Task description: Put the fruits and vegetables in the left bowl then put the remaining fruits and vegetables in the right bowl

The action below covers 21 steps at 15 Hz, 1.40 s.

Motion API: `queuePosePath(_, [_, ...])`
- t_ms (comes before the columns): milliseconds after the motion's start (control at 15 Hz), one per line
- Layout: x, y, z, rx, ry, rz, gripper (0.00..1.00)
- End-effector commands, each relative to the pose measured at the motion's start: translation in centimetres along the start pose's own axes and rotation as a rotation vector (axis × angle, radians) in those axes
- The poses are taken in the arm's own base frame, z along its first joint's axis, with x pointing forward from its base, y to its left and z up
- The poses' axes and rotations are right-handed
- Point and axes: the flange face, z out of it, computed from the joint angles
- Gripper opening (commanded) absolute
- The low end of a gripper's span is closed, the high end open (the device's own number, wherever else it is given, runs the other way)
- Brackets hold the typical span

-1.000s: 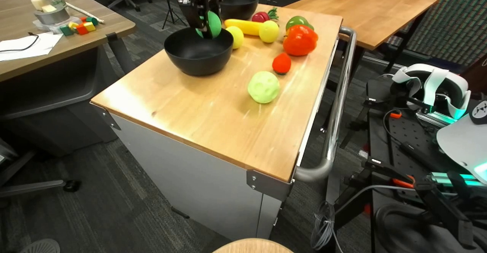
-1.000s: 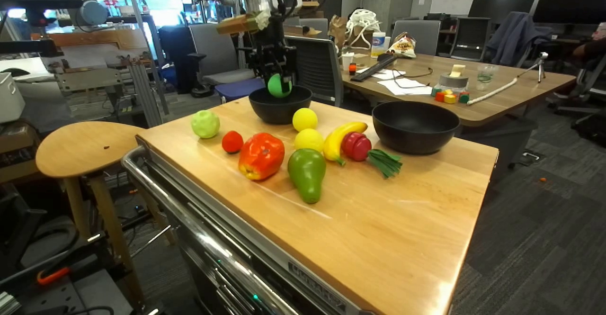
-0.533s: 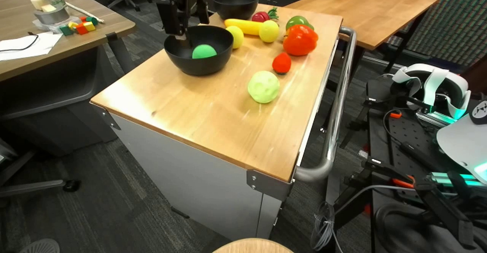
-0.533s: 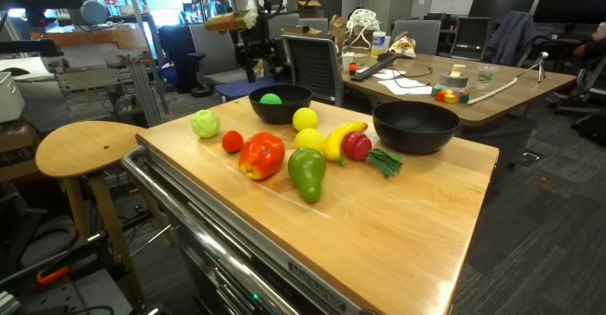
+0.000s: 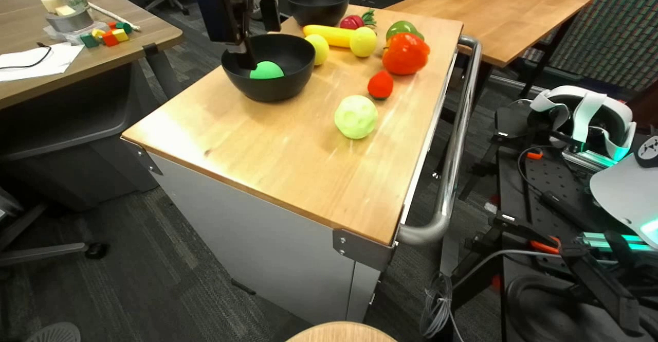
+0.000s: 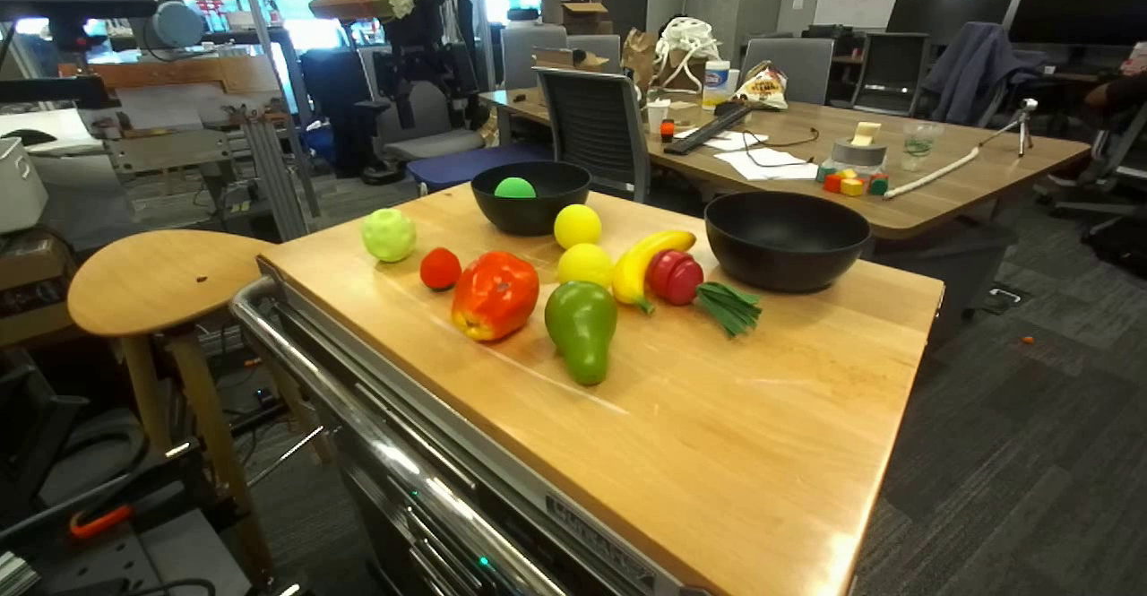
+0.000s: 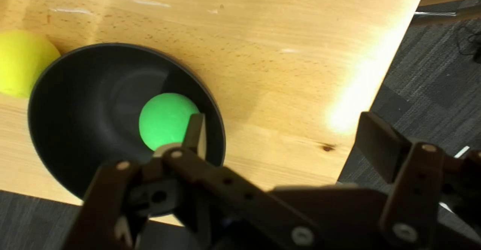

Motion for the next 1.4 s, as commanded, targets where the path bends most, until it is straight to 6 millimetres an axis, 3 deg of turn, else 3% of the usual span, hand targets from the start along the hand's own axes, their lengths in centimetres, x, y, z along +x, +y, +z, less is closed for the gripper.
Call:
queuePosePath(0, [-0.5,-0.3,0.7,0.007,-0.037,0.013,1.0])
queuePosePath(200, [-2.8,-1.4,2.9,0.071,-0.114,-0.026,1.0])
queuePosePath(467, [-6.4,-2.2,3.2,0.11,-0.129,-0.051,1.0])
queuePosePath(800, [-10.1,-1.9,3.3,0.033,-0.108,-0.048,1.0])
queuePosePath(1133, [-11.1,-1.0,7.5,-0.109,-0.101,-0.033,1.0])
queuePosePath(1333, [-10.9,-0.4,10.4,-0.105,-0.091,-0.034,1.0])
